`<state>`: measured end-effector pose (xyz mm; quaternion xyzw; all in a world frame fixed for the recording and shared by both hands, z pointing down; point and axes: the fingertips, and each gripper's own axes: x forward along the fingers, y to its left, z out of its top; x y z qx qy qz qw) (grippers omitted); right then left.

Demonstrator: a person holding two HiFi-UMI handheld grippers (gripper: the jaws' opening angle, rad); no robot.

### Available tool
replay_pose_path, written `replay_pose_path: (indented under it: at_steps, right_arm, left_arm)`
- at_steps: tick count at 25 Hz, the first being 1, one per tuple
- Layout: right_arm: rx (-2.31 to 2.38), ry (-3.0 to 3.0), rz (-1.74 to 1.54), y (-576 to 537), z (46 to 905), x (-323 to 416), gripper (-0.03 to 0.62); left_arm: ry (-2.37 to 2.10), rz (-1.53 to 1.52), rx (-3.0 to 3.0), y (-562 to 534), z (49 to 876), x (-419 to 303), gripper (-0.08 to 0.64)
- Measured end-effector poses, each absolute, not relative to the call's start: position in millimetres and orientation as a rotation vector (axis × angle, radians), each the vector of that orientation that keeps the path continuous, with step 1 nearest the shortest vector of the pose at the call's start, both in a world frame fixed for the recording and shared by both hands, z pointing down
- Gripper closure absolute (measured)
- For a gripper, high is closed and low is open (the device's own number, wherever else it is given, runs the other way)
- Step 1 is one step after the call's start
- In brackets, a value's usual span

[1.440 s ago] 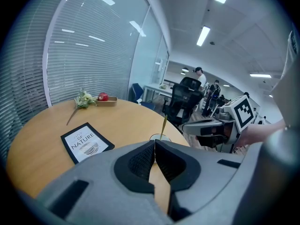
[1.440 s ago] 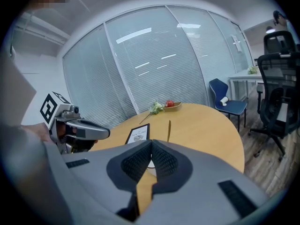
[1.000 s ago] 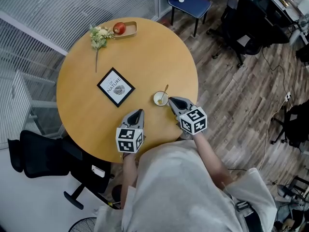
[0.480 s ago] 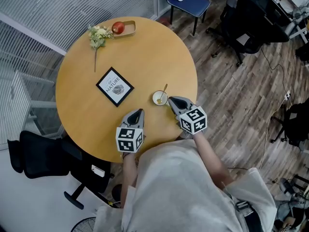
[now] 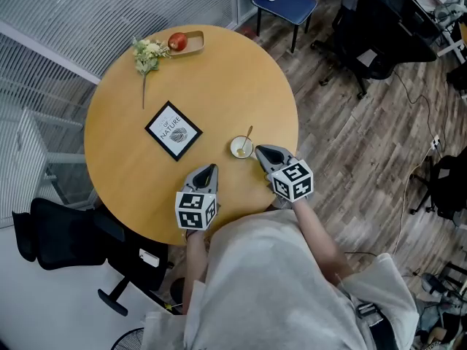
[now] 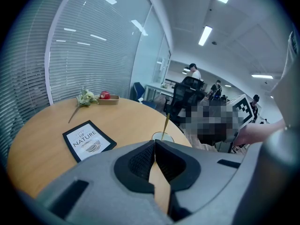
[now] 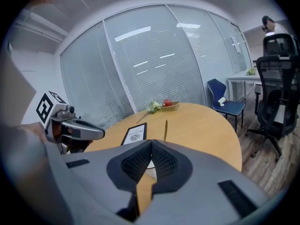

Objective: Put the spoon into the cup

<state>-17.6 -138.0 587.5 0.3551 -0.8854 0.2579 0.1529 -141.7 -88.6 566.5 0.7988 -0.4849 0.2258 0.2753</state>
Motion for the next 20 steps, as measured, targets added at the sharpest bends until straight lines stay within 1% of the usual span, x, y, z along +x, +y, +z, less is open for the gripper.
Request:
replay_pose_path:
  at_steps: [20]
  right_arm:
    - [1.021,-2.547,0.746,-138.4,587.6,-17.2,0.595]
  left_arm:
    - [-1.299,0.599,2.145,-87.9,564.4,-138.8,0.551]
